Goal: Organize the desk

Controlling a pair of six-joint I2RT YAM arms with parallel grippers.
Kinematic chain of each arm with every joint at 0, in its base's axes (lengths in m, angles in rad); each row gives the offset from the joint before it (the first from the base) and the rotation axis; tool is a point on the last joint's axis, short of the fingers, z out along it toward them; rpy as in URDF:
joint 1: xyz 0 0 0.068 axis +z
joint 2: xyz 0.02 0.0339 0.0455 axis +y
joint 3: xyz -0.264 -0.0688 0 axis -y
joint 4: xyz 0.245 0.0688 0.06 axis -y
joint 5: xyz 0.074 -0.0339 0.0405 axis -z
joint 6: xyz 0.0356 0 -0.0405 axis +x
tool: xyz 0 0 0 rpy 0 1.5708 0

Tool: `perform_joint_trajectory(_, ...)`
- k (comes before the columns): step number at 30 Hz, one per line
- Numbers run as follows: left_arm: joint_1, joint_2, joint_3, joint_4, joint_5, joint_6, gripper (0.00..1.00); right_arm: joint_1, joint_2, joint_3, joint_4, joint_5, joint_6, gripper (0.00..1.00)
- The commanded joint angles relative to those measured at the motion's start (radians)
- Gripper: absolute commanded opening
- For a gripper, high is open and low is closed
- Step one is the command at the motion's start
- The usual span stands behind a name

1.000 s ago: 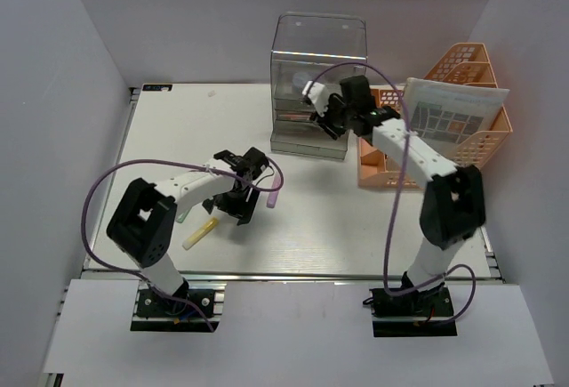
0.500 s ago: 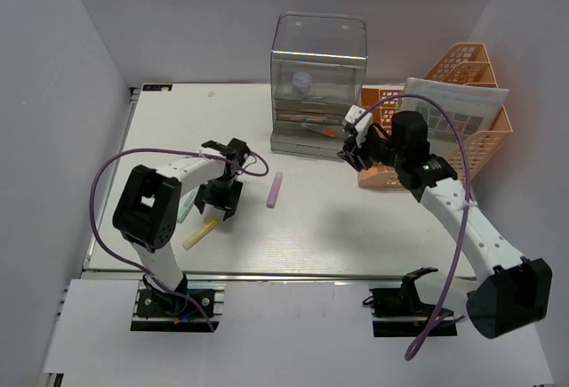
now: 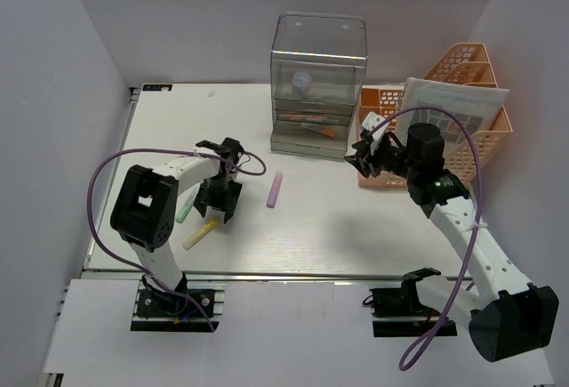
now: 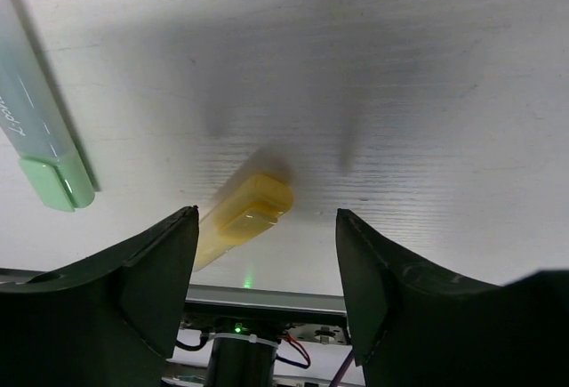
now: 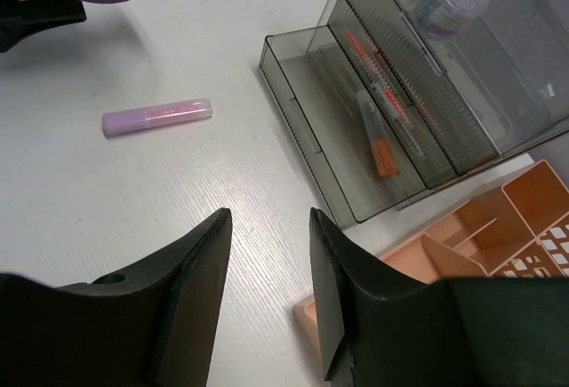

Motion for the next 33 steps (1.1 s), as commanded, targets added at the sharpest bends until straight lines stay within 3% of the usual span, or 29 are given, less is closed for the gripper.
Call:
perform_joint_trajectory(1, -0.007, -0.001, 0.012, 0.001, 0.001, 0.003, 0.74, -0.014, -0.014, -0.006, 0.058, -0.035, 0.023, 0.46)
perform_joint_trajectory(11, -0.020, 0.090, 0.018, -0.003, -0.053, 0.003, 0.73, -0.032, -0.038, -0.032, 0.083, -0.063, 0.029, 0.46)
perform_joint_trajectory(16, -0.009, 0.124, 0.020, -0.003, -0.045, 0.017, 0.67, -0.037, -0.040, -0.040, 0.088, -0.067, 0.024, 0.46)
perform_joint_trajectory(27, -0.009, 0.176, 0.039, 0.014, -0.065, 0.011, 0.18, -0.040, -0.075, -0.064, 0.092, -0.087, 0.023, 0.46)
perform_joint_trajectory(33, -0.027, 0.078, 0.171, 0.009, 0.011, 0.000, 0.07, -0.044, -0.078, -0.073, 0.097, -0.087, 0.020, 0.46)
